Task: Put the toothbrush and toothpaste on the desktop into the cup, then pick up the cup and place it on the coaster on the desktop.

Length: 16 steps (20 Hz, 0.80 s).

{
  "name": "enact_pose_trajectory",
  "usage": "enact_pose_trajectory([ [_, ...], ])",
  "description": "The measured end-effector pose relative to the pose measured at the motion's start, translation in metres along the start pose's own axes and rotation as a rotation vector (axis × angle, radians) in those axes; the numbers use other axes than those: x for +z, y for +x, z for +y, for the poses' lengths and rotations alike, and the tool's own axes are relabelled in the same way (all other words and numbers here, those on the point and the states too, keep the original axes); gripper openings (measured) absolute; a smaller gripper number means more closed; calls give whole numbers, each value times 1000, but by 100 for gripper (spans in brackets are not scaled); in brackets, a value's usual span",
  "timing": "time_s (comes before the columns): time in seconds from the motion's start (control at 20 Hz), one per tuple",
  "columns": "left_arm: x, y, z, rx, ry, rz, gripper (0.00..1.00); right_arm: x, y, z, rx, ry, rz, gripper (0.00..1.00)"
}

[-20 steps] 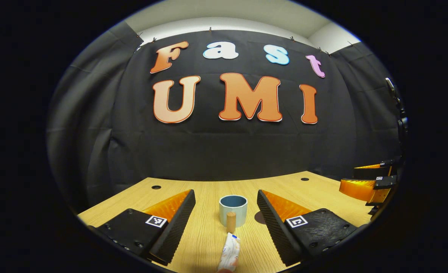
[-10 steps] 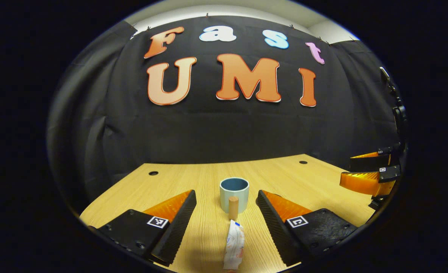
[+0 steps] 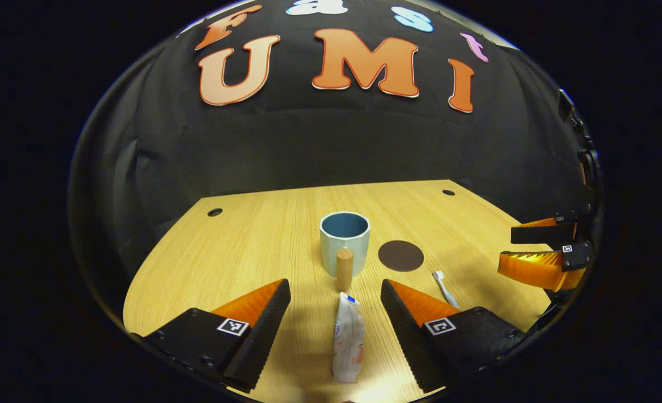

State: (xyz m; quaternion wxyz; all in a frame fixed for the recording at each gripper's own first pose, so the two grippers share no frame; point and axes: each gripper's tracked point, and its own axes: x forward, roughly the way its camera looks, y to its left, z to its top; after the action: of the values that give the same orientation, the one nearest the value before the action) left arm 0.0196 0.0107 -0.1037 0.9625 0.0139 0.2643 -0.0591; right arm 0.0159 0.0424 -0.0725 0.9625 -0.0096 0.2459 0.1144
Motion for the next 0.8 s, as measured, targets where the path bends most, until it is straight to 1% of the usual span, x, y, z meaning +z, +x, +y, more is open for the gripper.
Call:
enact_pose_trajectory([
  [0.05,-5,1,-4,-15,-9,32,98,-7,4,0,-3,1,29,91],
  [0.15,-23,14,-13,-45,-22,105,92,-18,11,2,3,0,92,87],
  [0.25,-37,20,-12,-52,-20,177,90,-26,17,7,20,5,149,84],
  [0.35,-49,24,-12,-57,-18,245,91,-36,25,8,30,20,205,84],
  [0.4,-52,23,-12,-57,-20,279,82,-41,28,9,29,33,231,84],
  [0.45,-59,23,-11,-57,-22,328,78,-45,31,9,30,47,258,81],
  [0.55,-75,25,-12,-56,-22,413,77,-57,37,14,42,65,327,77],
  [0.6,-84,23,-8,-38,-29,476,77,-66,38,15,43,73,372,76],
  [0.65,-86,21,-10,-41,-57,508,77,-73,41,16,39,86,399,72],
  [0.7,-96,24,-8,-40,-67,539,55,-77,41,19,40,97,428,71],
  [0.75,-101,26,-10,-44,-77,563,54,-79,42,19,34,100,448,63],
  [0.8,-107,27,-11,-45,-86,590,58,-82,42,21,35,97,465,61],
])
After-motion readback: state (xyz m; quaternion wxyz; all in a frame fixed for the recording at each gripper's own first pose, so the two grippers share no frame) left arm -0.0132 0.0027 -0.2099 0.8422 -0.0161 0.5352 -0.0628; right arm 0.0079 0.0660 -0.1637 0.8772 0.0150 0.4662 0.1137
